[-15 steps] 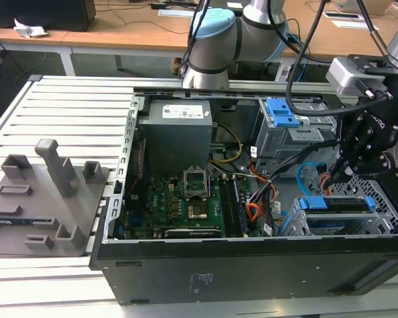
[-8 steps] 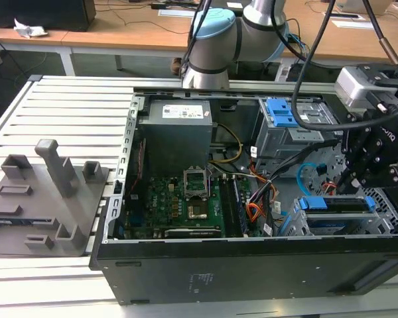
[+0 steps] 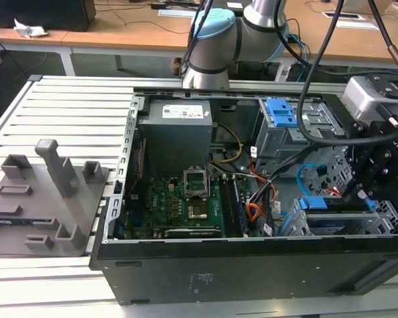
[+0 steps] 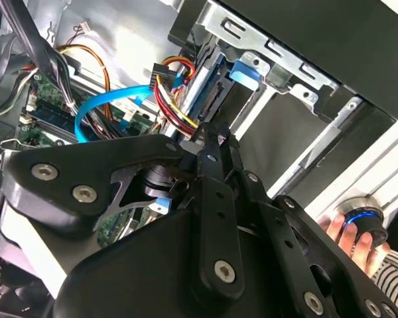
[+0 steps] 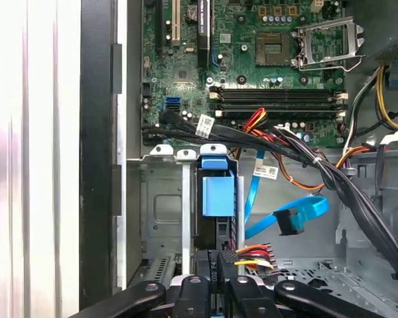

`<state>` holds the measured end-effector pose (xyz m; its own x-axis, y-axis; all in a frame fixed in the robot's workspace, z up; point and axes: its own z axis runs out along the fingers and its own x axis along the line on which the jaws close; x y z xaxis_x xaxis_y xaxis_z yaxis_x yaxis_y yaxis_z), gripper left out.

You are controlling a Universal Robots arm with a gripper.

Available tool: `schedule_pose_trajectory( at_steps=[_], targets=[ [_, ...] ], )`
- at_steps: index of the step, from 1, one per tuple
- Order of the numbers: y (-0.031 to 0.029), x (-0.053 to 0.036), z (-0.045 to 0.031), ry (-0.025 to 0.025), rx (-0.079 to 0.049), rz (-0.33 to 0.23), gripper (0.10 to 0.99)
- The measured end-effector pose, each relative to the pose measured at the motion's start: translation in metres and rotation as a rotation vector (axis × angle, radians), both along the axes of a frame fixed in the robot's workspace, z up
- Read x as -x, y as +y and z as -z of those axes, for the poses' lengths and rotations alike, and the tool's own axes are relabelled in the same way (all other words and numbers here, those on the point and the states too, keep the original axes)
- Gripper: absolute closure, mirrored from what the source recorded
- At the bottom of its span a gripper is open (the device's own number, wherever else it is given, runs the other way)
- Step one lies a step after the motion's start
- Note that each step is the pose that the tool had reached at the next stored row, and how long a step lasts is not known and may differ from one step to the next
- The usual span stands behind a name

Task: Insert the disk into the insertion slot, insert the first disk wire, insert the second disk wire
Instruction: 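Insert the first disk wire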

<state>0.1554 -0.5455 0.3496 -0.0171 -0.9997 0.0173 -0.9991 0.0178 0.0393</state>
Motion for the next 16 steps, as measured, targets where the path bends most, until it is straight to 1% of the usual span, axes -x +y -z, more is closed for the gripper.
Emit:
schedule_pose_trajectory(
  at_steps=[4, 6, 10, 12, 13, 16],
  targets=[
    [-0.0001, -0.0020, 0.0024, 0.0003, -0.003, 0.000, 0.910],
    [0.0005, -0.0042, 0.0030, 0.0003, -0.007, 0.000, 0.910],
    [0.0039, -0.0084, 0.0042, 0.0004, -0.018, 0.000, 0.910],
    [0.0052, -0.0105, 0.0051, 0.0004, -0.022, 0.000, 0.910],
    [0.0054, -0.0116, 0.0065, 0.0006, -0.025, 0.000, 0.910],
    [0.0055, -0.0120, 0.0081, 0.0007, -0.028, 0.000, 0.910]
  ],
)
